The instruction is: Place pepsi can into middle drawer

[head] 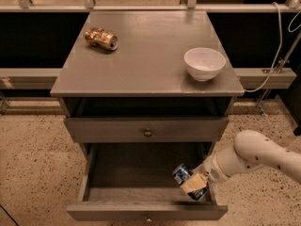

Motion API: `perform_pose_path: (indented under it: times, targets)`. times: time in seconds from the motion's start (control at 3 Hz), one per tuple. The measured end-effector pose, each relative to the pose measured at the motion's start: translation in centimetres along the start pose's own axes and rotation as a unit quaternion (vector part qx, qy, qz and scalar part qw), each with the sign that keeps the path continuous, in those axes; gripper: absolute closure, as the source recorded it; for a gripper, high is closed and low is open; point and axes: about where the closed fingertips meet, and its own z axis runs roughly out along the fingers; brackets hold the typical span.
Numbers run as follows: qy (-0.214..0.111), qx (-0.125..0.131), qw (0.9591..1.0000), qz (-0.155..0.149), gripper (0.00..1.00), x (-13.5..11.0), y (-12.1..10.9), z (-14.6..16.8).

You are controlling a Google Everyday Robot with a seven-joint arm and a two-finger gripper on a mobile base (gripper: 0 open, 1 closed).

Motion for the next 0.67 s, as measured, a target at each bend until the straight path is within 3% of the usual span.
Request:
perform_pose_path:
  times: [0.33,0.67]
  targets:
    - [-0.041,0.0,0.9969,0.067,1.0,-0.2,-2.6,0.9]
    - [-0.073,-0.02,0.9861,0.148,1.0,-0.6,-5.6,2.7]
